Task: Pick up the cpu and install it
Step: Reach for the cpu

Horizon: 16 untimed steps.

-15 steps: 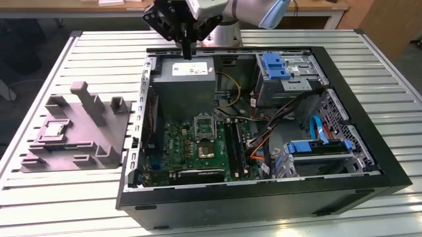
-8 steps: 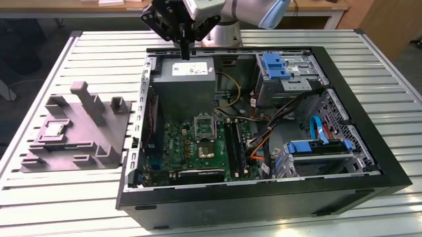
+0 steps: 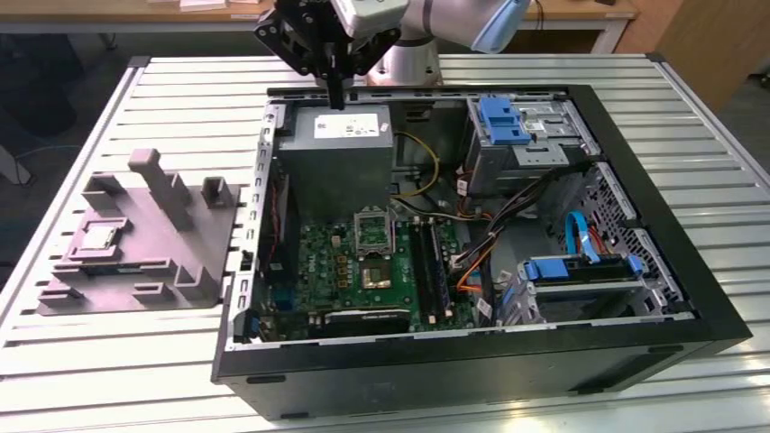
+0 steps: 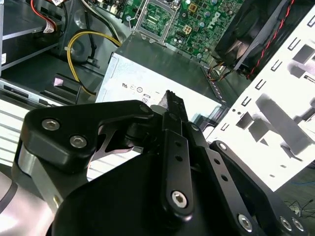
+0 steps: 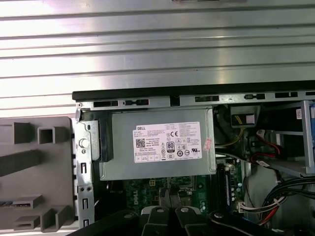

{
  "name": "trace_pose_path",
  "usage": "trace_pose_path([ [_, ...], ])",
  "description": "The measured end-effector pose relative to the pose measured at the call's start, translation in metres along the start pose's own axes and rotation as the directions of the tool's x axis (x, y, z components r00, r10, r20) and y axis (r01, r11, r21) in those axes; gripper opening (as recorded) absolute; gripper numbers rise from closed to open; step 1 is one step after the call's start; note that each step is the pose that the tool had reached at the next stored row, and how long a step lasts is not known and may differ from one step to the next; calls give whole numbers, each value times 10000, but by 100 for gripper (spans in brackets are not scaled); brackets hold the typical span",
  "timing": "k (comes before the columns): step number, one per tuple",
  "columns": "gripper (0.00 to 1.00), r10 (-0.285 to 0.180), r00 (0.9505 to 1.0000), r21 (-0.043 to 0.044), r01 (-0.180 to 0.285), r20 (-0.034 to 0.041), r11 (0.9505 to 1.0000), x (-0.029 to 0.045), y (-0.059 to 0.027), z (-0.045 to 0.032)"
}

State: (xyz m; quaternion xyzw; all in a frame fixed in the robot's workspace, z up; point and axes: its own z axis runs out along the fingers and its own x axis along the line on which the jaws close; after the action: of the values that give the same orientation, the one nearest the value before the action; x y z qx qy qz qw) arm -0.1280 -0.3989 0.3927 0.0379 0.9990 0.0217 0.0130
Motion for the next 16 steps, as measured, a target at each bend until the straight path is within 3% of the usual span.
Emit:
trace_pose_path([
  [16, 11, 2, 10000, 0, -2, 1, 10000, 35, -3, 0],
])
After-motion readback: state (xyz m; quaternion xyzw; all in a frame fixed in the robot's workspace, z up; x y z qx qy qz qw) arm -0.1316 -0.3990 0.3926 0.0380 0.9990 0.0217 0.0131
